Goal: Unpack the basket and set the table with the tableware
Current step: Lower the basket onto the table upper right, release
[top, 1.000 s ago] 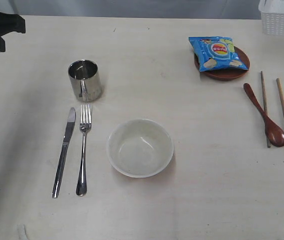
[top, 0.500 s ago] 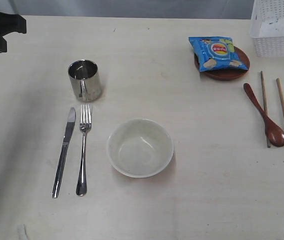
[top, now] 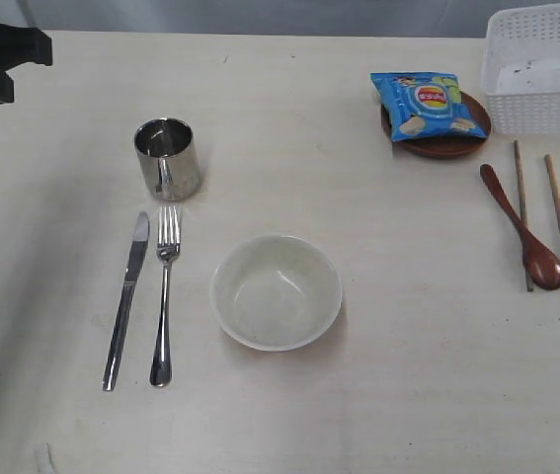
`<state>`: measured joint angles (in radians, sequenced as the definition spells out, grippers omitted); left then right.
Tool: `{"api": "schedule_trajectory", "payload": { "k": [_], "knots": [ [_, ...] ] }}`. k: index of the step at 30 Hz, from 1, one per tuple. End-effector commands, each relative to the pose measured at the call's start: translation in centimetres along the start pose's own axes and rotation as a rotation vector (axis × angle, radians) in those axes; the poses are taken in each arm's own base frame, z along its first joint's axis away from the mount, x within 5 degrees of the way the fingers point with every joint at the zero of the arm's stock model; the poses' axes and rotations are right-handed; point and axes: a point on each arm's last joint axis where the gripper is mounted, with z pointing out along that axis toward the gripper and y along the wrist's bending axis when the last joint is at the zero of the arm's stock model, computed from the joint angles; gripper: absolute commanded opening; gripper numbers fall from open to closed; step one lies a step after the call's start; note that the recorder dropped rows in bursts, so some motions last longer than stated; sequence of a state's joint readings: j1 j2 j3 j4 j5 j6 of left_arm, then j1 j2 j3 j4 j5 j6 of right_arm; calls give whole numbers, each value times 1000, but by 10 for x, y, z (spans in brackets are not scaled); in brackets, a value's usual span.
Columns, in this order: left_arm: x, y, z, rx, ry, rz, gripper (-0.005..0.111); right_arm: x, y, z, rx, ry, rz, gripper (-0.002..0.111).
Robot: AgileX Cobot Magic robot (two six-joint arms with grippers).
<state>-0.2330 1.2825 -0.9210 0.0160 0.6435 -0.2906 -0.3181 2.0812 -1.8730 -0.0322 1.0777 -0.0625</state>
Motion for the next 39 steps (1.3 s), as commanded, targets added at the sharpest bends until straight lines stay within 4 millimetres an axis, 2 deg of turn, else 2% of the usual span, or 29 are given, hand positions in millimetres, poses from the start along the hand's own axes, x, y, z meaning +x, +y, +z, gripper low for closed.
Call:
{"api": "schedule_trajectory", "payload": {
  "k": [1,4,10,13,15,21,25,29,36,39],
  "knots": [
    [1,0,1,4,-2,1,0,1,6,3,-17,-11,-25,-1],
    [1,0,1,4,-2,1,0,-2,23,2,-51,-33,-68,-1],
    [1,0,1,4,-2,1,0,-7,70,-1,-86,-99,-184,-1],
    [1,0,1,4,-2,1,0,-4,101,6,-113,-86,-248,-1],
    [1,0,1,4,-2,1,0,-1,116,12,-124,-71,-275,-1],
    [1,0,1,4,-2,1,0,5,147,15,-150,-64,-337,-1],
    [1,0,1,4,-2,1,0,6,149,15,-153,-51,-338,-1],
    [1,0,1,4,-2,1,0,6,141,16,-148,-32,-291,-1],
    [1,0,1,4,0,1,0,-1,104,20,-117,-33,-158,-1],
    [1,0,1,6,0,-3,0,-3,91,28,-127,-40,-119,-1]
  ]
}}
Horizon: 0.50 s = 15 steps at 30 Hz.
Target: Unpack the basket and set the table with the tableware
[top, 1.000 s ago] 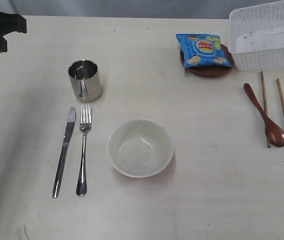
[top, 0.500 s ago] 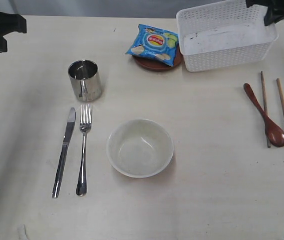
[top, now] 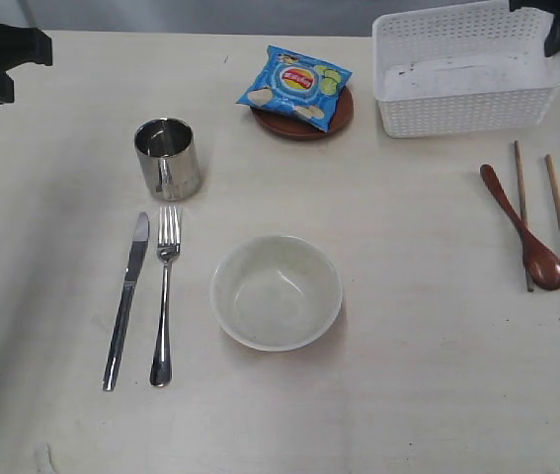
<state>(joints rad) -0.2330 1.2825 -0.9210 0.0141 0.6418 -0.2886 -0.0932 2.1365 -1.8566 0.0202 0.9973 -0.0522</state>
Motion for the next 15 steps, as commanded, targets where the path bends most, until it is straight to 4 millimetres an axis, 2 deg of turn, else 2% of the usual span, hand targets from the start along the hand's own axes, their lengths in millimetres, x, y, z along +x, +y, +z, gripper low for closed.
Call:
{"api": "schedule_trajectory", "payload": {
  "k": [1,4,9,15],
  "knots": [
    [1,0,1,8,4,-6,0,-2,-23,7,-7,-29,57,-1],
    [2,-1,1,11,5,6,0,-2,-26,20,-47,-33,42,-1],
    [1,-1,1,12,3,6,0,-4,-20,43,-129,-13,19,-1],
    [1,-1,1,12,2,6,0,-11,-19,46,-150,-20,-3,-1]
  ]
}}
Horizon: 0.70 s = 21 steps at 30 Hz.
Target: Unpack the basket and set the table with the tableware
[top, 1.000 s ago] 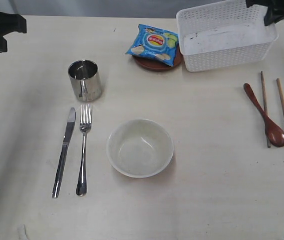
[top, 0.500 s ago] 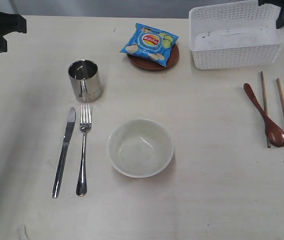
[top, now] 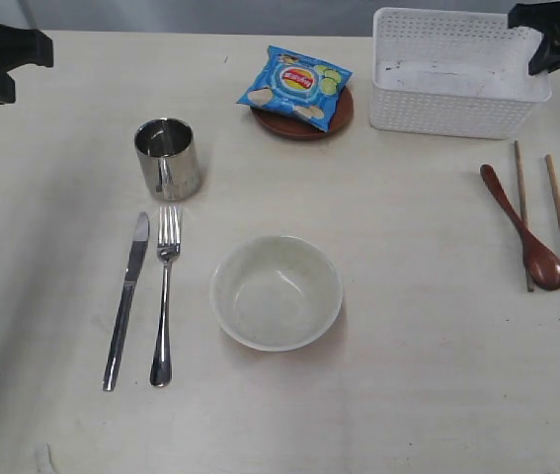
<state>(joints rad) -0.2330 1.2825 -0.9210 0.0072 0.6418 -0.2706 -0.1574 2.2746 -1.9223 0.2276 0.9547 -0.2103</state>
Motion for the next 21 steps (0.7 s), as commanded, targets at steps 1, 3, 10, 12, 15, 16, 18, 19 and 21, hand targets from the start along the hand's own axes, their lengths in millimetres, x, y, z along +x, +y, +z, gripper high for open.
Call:
{"api": "schedule_trajectory", "payload": {
  "k": [1,3,10,12,15,16,18,19,21],
  "knots": [
    [1,0,1,8,0,-7,0,-7,-1,-5,-4,-25,-45,-1],
    [1,0,1,8,0,-7,0,-9,0,-7,-3,-36,-58,0],
    [1,0,1,8,0,-7,0,-11,2,-11,-25,-38,-65,6],
    [1,-1,1,10,1,-8,0,-11,2,-11,-26,-36,-68,16],
    [1,-1,1,10,1,-8,0,-11,3,-11,-35,-39,-68,31],
    [1,-1,1,10,1,-8,0,-12,4,-11,-43,-43,-63,35],
    [1,-1,1,10,1,-8,0,-12,5,-11,-55,-49,-68,40],
    [1,-1,1,10,1,-8,0,-12,6,-11,-63,-51,-67,41],
    [1,-1,1,10,1,-8,0,-13,7,-12,-82,-59,-54,41]
  ]
}}
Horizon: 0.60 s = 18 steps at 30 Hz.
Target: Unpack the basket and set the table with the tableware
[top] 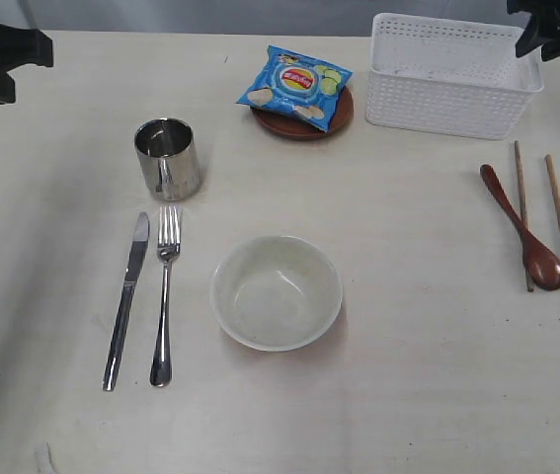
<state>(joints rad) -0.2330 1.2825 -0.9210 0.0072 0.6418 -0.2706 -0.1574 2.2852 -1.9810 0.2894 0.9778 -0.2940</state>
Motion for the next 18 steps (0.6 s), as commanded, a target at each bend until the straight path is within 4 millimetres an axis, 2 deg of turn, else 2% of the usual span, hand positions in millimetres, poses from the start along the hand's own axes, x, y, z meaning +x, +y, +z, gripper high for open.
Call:
{"api": "schedule_trajectory", "payload": {
  "k": [1,5,7,9,12,14,18],
  "knots": [
    [1,-1,1,10,1,-8,0,-4,4,-8,-45,-34,13,41],
    [1,-1,1,10,1,-8,0,-14,20,-28,-160,-113,26,41],
    [1,-1,1,10,-1,-8,0,-19,36,-41,-237,-148,6,39],
    [1,-1,1,10,-1,-8,0,-23,56,-48,-301,-160,-16,32],
    [1,-1,1,10,-1,-8,0,-25,94,-56,-369,-167,-97,17],
    [1,-1,1,10,-1,-8,0,-25,127,-56,-404,-158,-164,10],
    [1,-1,1,10,0,-8,0,-13,195,-43,-349,-139,-341,-1]
  ]
}}
